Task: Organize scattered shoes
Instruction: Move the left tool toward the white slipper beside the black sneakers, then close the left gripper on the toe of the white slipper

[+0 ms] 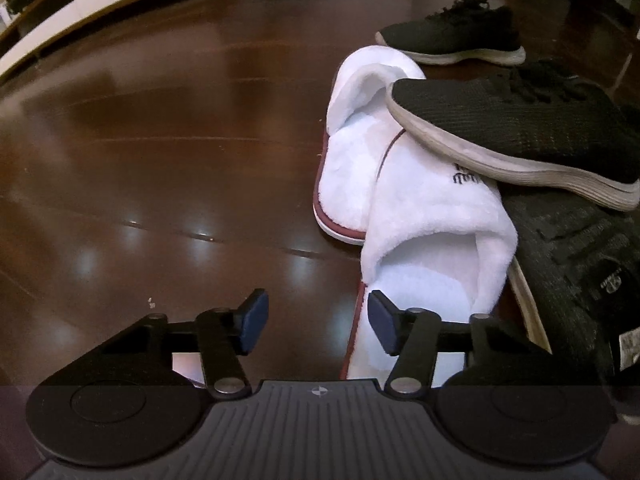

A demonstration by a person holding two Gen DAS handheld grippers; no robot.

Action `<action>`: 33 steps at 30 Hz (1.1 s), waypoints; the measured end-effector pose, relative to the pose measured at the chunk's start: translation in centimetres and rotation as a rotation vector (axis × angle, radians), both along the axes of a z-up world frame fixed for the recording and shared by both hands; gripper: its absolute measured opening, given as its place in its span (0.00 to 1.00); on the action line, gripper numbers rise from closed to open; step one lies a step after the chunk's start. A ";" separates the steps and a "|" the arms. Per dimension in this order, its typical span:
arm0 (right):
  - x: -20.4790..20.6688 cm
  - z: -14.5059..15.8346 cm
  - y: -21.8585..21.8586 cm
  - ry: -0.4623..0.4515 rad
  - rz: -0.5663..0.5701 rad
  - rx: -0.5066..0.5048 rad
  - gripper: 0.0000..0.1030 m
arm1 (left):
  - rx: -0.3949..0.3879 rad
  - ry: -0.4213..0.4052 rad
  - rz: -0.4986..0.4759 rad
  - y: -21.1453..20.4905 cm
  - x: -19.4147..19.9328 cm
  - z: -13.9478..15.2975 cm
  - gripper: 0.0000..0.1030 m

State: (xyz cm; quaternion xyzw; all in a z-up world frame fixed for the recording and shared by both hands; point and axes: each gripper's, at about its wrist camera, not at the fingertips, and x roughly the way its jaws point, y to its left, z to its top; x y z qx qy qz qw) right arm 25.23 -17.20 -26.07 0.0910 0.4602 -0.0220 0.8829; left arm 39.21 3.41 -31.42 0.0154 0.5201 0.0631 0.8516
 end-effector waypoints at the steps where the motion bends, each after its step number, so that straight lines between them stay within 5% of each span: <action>1: 0.1 -0.1 0.0 -0.005 -0.001 0.000 1.00 | 0.000 0.000 0.002 0.0 0.1 0.0 0.60; 10: 1.1 -1.1 -0.1 0.021 -0.020 0.037 1.00 | 0.042 -0.004 -0.034 -1.2 1.0 -0.8 0.59; 16: 0.1 -1.6 0.1 0.050 0.018 0.040 1.00 | -0.007 0.036 0.017 -1.2 1.9 -1.4 0.38; 25: 0.0 -1.5 -0.3 0.060 0.056 0.037 1.00 | -0.052 0.069 0.097 -0.6 2.5 -2.3 0.22; 29: 0.1 -1.6 -0.5 0.068 0.054 0.045 1.00 | -0.099 0.085 0.121 -0.4 2.7 -2.7 0.00; 33: -0.1 -1.8 -0.1 0.070 0.087 0.024 1.00 | -0.101 0.102 0.111 -0.5 2.2 -2.6 0.00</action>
